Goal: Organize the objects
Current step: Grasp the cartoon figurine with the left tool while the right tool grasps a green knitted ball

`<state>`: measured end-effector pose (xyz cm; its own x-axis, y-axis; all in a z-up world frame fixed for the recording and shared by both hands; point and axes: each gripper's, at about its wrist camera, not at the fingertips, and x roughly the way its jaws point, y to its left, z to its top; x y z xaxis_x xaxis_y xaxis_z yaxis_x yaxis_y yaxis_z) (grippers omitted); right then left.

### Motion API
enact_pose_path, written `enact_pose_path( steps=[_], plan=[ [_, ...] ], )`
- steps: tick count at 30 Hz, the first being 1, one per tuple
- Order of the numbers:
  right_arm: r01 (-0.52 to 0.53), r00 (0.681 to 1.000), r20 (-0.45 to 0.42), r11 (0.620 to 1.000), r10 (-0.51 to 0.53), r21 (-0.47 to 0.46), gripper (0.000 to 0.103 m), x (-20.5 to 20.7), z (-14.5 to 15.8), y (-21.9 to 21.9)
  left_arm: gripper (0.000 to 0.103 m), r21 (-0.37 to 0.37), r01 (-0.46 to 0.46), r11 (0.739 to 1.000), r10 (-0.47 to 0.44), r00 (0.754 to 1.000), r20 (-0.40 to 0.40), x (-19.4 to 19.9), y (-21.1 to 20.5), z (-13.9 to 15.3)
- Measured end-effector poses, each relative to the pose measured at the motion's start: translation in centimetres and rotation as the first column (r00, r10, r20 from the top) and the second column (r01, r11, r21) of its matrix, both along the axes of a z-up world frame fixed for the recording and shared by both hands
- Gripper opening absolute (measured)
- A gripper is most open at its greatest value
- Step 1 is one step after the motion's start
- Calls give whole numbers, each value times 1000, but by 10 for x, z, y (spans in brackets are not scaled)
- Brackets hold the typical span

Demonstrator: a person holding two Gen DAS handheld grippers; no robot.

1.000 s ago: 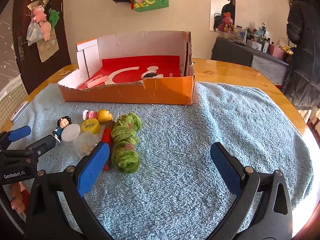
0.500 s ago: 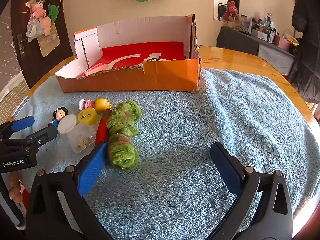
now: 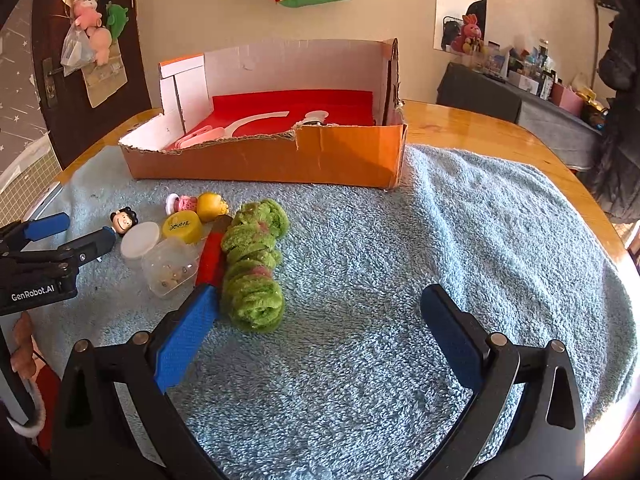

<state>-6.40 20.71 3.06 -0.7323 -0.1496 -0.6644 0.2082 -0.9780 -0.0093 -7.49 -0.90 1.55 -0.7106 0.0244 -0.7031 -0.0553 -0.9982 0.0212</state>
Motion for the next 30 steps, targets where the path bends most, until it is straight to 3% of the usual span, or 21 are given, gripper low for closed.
enact_pose_path(
  steps=[7,12,17,18,25,27,29,30],
  plan=[
    [-47,999,-23,998,48,52,94,-1,3,-10,68,10,54,999,-54,999,-1,-2,8,-1],
    [-62,998,-18,998,62,23,87,-4,2,-10,57,27,93,995,-93,996,-1,-2,10,-1],
    [-60,998,19,998,60,-3,73,-8,-7,-5,49,20,103,995,-102,995,-11,0,13,-1],
    [-59,998,7,998,59,7,73,-6,-7,-6,43,20,104,994,-104,994,-13,0,14,0],
    [-93,996,-6,996,93,-1,50,-2,-5,-11,22,16,125,992,-125,992,-6,2,18,1],
    [-105,994,-11,994,104,-11,44,-1,-4,-11,21,28,123,992,-123,992,-5,3,16,1],
    [-120,993,-10,993,120,-22,30,0,-3,-12,21,51,119,992,-119,993,-2,3,13,2],
    [-120,993,-16,993,120,-20,30,1,-2,-13,21,58,117,991,-117,993,-1,3,12,2]
  ],
)
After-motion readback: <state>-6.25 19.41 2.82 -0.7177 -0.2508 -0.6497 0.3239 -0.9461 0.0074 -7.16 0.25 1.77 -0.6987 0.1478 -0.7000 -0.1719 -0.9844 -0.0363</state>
